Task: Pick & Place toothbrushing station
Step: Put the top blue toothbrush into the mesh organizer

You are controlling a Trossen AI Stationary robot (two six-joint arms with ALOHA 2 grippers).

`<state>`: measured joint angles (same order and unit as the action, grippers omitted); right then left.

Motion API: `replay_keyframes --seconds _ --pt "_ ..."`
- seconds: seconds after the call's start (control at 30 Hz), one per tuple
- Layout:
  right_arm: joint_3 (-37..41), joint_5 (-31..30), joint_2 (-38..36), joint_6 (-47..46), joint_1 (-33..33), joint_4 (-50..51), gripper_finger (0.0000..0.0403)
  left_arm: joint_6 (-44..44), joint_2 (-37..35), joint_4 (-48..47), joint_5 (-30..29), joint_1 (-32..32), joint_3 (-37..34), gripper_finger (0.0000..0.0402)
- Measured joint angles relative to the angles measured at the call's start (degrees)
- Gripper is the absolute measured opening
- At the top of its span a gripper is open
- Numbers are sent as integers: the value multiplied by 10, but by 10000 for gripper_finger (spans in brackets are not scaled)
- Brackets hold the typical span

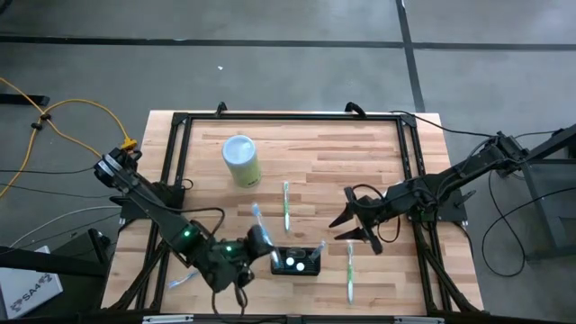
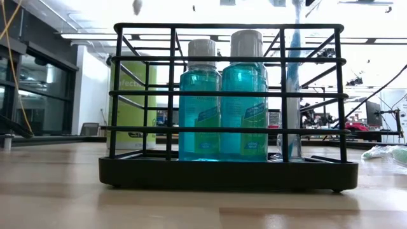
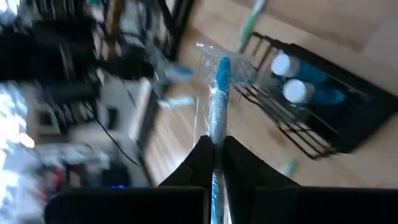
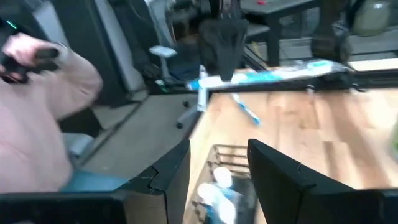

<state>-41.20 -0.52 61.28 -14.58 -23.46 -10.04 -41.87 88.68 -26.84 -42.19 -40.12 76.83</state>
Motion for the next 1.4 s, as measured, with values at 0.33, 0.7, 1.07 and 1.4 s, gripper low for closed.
replay_keyframes --seconds 0.33,0.7,1.07,1.4 --pt "0 40 0 -81 0 -56 152 -263 49 79 -3 13 0 7" --pt "0 105 0 -201 54 -67 152 -477 98 228 -10 30 -1 7" --pt "0 161 1 -232 107 -58 152 -652 124 357 48 38 -1 7" --pt "0 211 48 -233 120 -66 152 -654 124 377 135 66 -1 7"
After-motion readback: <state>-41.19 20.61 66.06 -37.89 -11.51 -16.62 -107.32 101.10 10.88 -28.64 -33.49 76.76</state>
